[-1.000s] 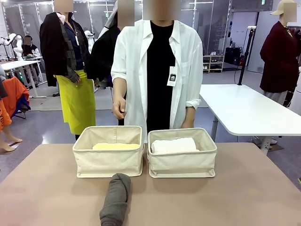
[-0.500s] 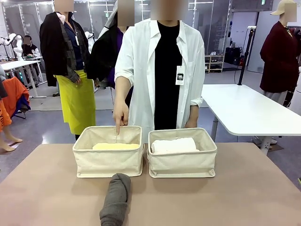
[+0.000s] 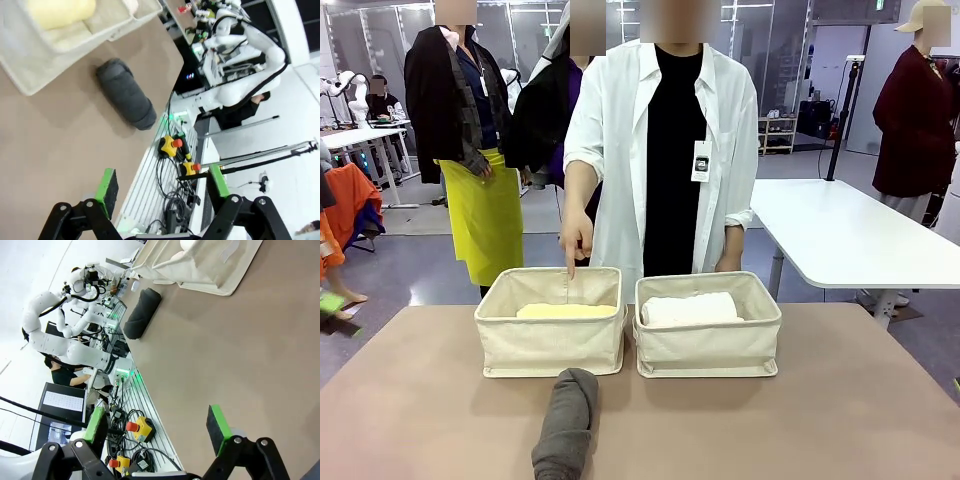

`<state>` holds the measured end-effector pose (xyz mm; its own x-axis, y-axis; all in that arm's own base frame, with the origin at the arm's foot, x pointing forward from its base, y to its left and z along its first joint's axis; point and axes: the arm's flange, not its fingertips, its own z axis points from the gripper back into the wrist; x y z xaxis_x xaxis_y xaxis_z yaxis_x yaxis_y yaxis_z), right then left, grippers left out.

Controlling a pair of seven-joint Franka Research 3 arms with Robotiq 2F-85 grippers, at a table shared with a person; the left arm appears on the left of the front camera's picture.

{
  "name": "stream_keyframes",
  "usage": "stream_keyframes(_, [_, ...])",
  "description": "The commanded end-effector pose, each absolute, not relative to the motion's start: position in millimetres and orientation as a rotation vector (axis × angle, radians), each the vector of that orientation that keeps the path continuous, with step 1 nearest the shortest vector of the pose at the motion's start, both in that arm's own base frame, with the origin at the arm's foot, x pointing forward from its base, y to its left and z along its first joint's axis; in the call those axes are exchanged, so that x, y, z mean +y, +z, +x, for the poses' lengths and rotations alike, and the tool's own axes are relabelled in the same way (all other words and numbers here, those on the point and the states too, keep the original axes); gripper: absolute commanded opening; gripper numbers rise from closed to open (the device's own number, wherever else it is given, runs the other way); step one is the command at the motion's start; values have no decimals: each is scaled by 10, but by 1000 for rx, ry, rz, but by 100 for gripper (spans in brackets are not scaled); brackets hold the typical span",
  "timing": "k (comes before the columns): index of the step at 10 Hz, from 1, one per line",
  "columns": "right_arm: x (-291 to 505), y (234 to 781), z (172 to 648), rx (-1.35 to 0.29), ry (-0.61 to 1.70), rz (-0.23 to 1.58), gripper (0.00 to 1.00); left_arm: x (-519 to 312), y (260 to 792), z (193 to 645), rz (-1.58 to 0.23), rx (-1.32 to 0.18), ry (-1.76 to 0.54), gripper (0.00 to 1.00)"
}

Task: Divide the towels into two baskets.
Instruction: Pick up one hotel-folded towel from the bottom of the table and place it in the Fabric basket indicated by the person.

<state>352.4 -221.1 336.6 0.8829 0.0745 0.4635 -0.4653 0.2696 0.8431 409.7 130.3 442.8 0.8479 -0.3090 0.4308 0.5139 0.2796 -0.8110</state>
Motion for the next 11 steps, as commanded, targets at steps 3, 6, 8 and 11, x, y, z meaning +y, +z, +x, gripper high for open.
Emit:
stream_keyframes(3, [-2200,3403,3494,-372,378,1250,100,245,4714,3959,-874,-42,-474,90])
stream_keyframes(6, [-2200,3403,3494,-372,378,1250,100,-598,4411,3606,-672,-96,-398,90])
stream_keyframes(8, [-2200,3403,3494,-372,378,1250,100,-920,4124,3479,-642,-157,-335,90])
stream_keyframes(11, [-2200,3403,3494,-372,378,1250,100,-1074,4124,3425,-657,-246,-374,90])
